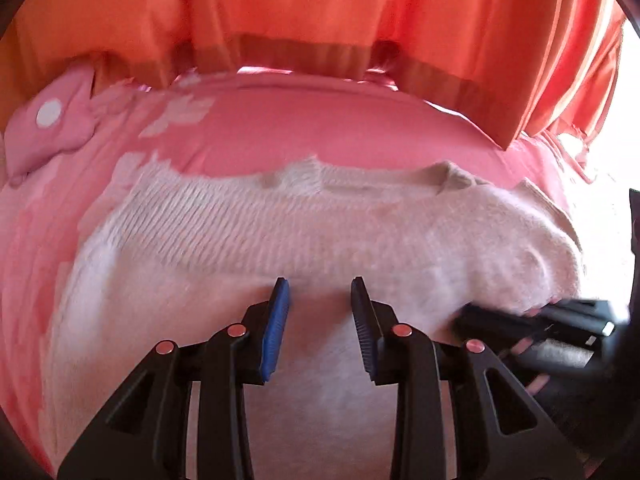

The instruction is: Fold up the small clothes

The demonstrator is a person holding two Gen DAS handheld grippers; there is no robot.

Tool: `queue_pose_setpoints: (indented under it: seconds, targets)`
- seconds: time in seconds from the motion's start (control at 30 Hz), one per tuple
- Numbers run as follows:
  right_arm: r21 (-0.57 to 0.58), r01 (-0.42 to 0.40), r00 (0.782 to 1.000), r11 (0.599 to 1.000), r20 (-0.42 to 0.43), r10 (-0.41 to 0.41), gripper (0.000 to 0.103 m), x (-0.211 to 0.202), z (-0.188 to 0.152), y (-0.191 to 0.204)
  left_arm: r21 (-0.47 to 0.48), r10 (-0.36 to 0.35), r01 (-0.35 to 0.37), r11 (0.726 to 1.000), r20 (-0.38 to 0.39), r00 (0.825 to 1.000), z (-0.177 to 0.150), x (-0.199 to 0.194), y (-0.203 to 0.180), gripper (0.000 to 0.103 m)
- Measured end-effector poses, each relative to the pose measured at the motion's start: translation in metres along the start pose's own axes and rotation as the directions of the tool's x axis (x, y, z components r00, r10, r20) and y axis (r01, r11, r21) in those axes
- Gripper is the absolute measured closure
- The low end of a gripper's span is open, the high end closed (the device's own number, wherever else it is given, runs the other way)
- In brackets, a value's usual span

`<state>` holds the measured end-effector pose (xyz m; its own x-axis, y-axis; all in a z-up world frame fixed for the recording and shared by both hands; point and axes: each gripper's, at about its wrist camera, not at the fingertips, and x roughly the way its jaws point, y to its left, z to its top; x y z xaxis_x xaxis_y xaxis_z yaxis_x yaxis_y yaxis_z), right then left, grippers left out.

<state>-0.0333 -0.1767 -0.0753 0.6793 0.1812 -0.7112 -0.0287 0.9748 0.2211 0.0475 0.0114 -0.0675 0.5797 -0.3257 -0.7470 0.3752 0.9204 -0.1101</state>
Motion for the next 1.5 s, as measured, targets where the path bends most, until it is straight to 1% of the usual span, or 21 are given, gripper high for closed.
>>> queue_pose_setpoints:
  seconds: [0.07, 0.1, 0.2, 0.3, 0.4, 0.43, 0.47, 0.5, 0.53, 0.57, 0.6, 0.63, 0.7, 0.73, 0.77, 0.87, 0.97, 1.0, 1.07, 1.33, 1.5]
  targets:
    - [0.083, 0.038, 0.999, 0.996, 0.006, -0.039, 0.099, -0.006, 0.002, -0.026, -0.016, 0.014, -0.013, 1.0, 0.006, 1.0, -0.004, -0.005, 0.014, 0.072]
    - [0.156, 0.05, 0.999, 0.986, 0.0, -0.05, 0.102, -0.01, 0.001, -0.049, -0.017, 0.025, -0.025, 1.0, 0.008, 1.0, -0.006, -0.007, 0.018, 0.072]
    - [0.277, 0.05, 0.999, 0.96, 0.001, -0.053, 0.103, -0.018, -0.004, -0.083, -0.018, 0.049, -0.049, 0.999, 0.008, 0.999, -0.01, -0.01, 0.028, 0.072]
    - [0.325, 0.054, 0.998, 0.944, 0.006, -0.06, 0.103, -0.022, -0.005, -0.093, -0.029, 0.049, -0.049, 0.998, 0.008, 0.999, -0.009, -0.012, 0.032, 0.072]
    - [0.328, 0.052, 0.998, 0.943, 0.011, -0.059, 0.103, -0.021, -0.005, -0.087, -0.017, 0.064, -0.063, 0.998, 0.012, 0.998, -0.01, -0.013, 0.03, 0.072]
    - [0.328, 0.045, 0.998, 0.944, 0.029, -0.058, 0.103, -0.023, -0.002, -0.085, -0.016, 0.064, -0.064, 0.998, 0.018, 0.998, -0.009, -0.015, 0.029, 0.072]
    - [0.33, 0.04, 0.997, 0.943, 0.052, -0.06, 0.098, -0.028, -0.002, -0.087, -0.019, 0.064, -0.063, 0.998, 0.026, 0.998, -0.008, -0.017, 0.029, 0.072]
    - [0.333, 0.047, 0.991, 0.942, 0.105, -0.086, 0.091, -0.042, -0.001, -0.092, -0.024, 0.068, -0.067, 0.997, 0.037, 0.997, -0.007, -0.019, 0.03, 0.071]
    - [0.342, 0.063, 0.984, 0.937, 0.138, -0.116, 0.083, -0.048, 0.001, -0.095, -0.037, 0.077, -0.075, 0.996, 0.054, 0.996, -0.004, -0.022, 0.034, 0.064]
    - [0.357, 0.079, 0.975, 0.931, 0.166, -0.146, 0.06, -0.053, 0.004, -0.099, -0.057, 0.091, -0.087, 0.995, 0.066, 0.994, -0.002, -0.025, 0.04, 0.059]
    - [0.401, 0.114, 0.955, 0.909, 0.208, -0.212, 0.04, -0.062, 0.006, -0.108, -0.081, 0.108, -0.101, 0.992, 0.077, 0.991, 0.0, -0.027, 0.046, 0.053]
    - [0.439, 0.144, 0.937, 0.887, 0.228, -0.265, 0.036, -0.068, 0.006, -0.118, -0.109, 0.128, -0.118, 0.987, 0.086, 0.988, 0.003, -0.029, 0.054, 0.053]
    - [0.482, 0.207, 0.918, 0.851, 0.206, -0.34, 0.036, -0.07, 0.007, -0.135, -0.132, 0.17, -0.16, 0.978, 0.072, 0.983, 0.007, -0.025, 0.066, 0.053]
    - [0.495, 0.226, 0.915, 0.839, 0.186, -0.357, 0.036, -0.068, 0.007, -0.144, -0.143, 0.2, -0.191, 0.971, 0.055, 0.978, 0.008, -0.021, 0.073, 0.053]
    - [0.508, 0.232, 0.917, 0.83, 0.17, -0.361, 0.036, -0.065, 0.008, -0.151, -0.156, 0.22, -0.212, 0.965, 0.038, 0.975, 0.009, -0.018, 0.079, 0.053]
    - [0.529, 0.231, 0.928, 0.817, 0.133, -0.348, 0.036, -0.057, 0.005, -0.17, -0.188, 0.228, -0.222, 0.957, 0.008, 0.974, 0.013, -0.009, 0.09, 0.053]
    - [0.555, 0.216, 0.94, 0.803, 0.103, -0.324, 0.036, -0.049, 0.002, -0.183, -0.182, 0.245, -0.241, 0.953, 0.0, 0.97, 0.015, -0.003, 0.089, 0.051]
    - [0.56, 0.205, 0.945, 0.802, 0.099, -0.311, 0.036, -0.047, 0.0, -0.183, -0.178, 0.248, -0.245, 0.953, -0.001, 0.969, 0.015, -0.002, 0.088, 0.048]
    - [0.556, 0.194, 0.952, 0.808, 0.093, -0.293, 0.036, -0.045, 0.0, -0.18, -0.168, 0.262, -0.259, 0.951, -0.004, 0.965, 0.014, 0.002, 0.084, 0.047]
    - [0.509, 0.215, 0.952, 0.834, 0.081, -0.295, 0.036, -0.039, 0.006, -0.168, -0.164, 0.285, -0.282, 0.945, -0.009, 0.959, 0.016, 0.009, 0.078, 0.041]
    - [0.488, 0.213, 0.953, 0.846, 0.089, -0.291, 0.036, -0.038, 0.009, -0.164, -0.167, 0.293, -0.291, 0.942, -0.012, 0.956, 0.017, 0.01, 0.077, 0.04]
